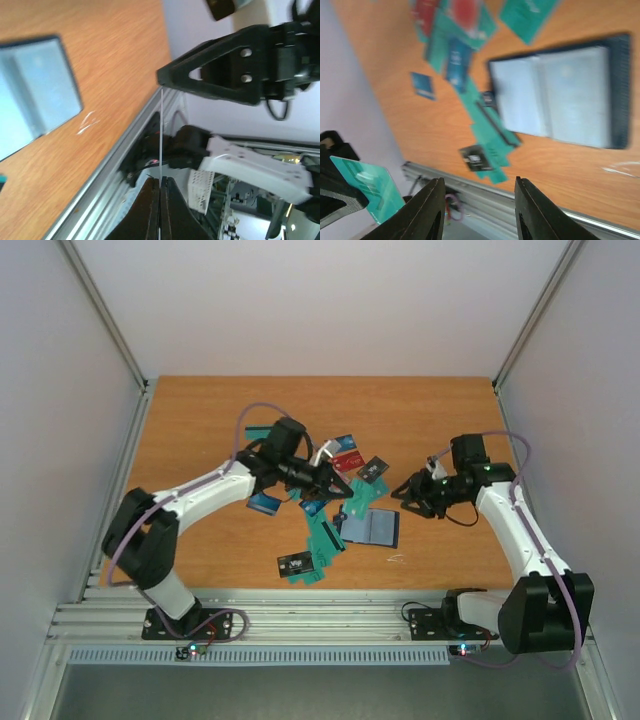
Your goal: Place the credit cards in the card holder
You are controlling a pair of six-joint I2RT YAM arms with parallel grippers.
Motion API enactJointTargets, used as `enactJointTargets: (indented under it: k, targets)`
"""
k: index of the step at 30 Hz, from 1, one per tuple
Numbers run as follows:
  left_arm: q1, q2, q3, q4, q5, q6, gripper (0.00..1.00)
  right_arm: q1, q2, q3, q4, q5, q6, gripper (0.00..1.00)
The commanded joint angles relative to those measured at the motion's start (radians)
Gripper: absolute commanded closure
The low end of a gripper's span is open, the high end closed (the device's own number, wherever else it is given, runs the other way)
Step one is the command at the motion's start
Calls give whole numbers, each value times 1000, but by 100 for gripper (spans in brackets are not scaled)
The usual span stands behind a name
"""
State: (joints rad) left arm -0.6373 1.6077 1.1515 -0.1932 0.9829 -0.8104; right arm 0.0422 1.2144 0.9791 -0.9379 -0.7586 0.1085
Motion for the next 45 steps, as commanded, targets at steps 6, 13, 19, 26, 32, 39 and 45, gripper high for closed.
enactJointTargets:
  k: [6,13,19,26,32,39,45]
  targets:
    - [-55,246,27,-164,-23,280,100,-5,-28,-233,68,304,-14,60]
    - [-58,357,113,-264,-75,374,100,-5,64,-290,154,292,-15,62]
    - [-56,421,157,-267,-68,379,100,-5,132,-304,195,297,-35,65]
    - [-57,466,198,-283,-66,387,100,-5,198,-322,267,245,-42,66]
    - [-57,483,226,-291,-71,398,100,-5,242,-313,284,229,-50,67]
    - [-57,509,246,-309,-68,412,100,-5,271,-302,294,213,-52,68]
    - [-56,521,256,-308,-74,409,100,-5,289,-303,301,204,-52,68]
